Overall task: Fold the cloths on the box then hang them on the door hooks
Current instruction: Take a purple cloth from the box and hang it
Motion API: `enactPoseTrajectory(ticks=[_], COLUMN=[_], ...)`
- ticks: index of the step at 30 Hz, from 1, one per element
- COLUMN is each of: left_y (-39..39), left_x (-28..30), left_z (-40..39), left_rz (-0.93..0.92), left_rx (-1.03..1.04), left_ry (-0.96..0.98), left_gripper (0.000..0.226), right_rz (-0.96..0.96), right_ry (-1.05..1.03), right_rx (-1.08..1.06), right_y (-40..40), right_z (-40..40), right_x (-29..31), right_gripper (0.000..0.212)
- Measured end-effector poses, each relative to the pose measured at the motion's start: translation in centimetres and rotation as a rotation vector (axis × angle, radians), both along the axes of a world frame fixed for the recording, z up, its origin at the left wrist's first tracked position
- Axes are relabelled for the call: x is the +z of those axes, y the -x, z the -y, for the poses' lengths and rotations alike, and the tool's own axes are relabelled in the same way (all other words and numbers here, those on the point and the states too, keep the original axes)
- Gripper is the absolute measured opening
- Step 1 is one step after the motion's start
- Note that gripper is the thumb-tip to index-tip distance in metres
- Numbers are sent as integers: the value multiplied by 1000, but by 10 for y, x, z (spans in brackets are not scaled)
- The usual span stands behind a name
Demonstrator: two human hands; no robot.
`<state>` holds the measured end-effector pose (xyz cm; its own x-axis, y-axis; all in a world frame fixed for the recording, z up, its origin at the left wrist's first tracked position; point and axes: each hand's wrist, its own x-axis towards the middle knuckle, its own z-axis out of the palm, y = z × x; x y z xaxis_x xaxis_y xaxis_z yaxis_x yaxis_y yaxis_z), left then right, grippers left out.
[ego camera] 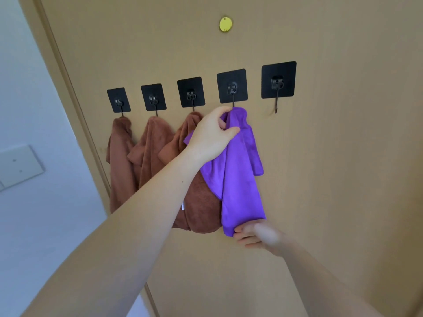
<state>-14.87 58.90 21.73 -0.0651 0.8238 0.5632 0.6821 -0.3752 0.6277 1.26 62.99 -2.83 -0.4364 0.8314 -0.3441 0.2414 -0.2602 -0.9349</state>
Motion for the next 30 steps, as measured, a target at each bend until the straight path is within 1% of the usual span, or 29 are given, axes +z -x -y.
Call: enactPoseTrajectory(ticks=[1, 3, 4, 6, 9, 12, 14, 17, 20, 23, 26, 30], left_y=[1, 2, 1, 1, 0, 1, -1, -8, -18, -32, -53, -97], left_x=[-6, -20, -28, -44, -68, -95, -115, -157, -202, -230, -252, -281], left_z=[3, 12, 16, 20, 24, 31, 38, 51, 64, 77, 95, 132], left_rz=[-14, -52, -59, -50, -62, -35, 17, 44, -1, -19, -73, -189], left_rx=[21, 68, 69, 28, -52, -124, -188, -324, -427, -518, -623, -806], left_ry=[-31, -123, -172, -233, -201, -139, -57, 165, 384, 508, 627, 790], left_gripper=[47, 45, 42, 32, 22, 15, 12, 11, 10, 17, 22, 13], right_rz=[-10, -25, -34, -53, -53, 18, 33, 78, 184, 262, 278, 289], right_ry=[12, 39, 51, 60, 56, 10, -31, -56, -13, 65, 123, 191], right_rx=[11, 26, 22, 14, -25, -91, -179, -307, -390, -500, -611, -753], right_y=[0, -1, -2, -3, -5, -9, -13, -20, -34, -50, -66, -92], right_z=[2, 7, 10, 18, 37, 61, 77, 104, 134, 170, 209, 266], right_x=[1, 4, 6, 9, 15, 22, 25, 25, 13, -2, -15, -30], right_gripper=[49, 39, 31, 28, 31, 32, 30, 25, 22, 25, 23, 20])
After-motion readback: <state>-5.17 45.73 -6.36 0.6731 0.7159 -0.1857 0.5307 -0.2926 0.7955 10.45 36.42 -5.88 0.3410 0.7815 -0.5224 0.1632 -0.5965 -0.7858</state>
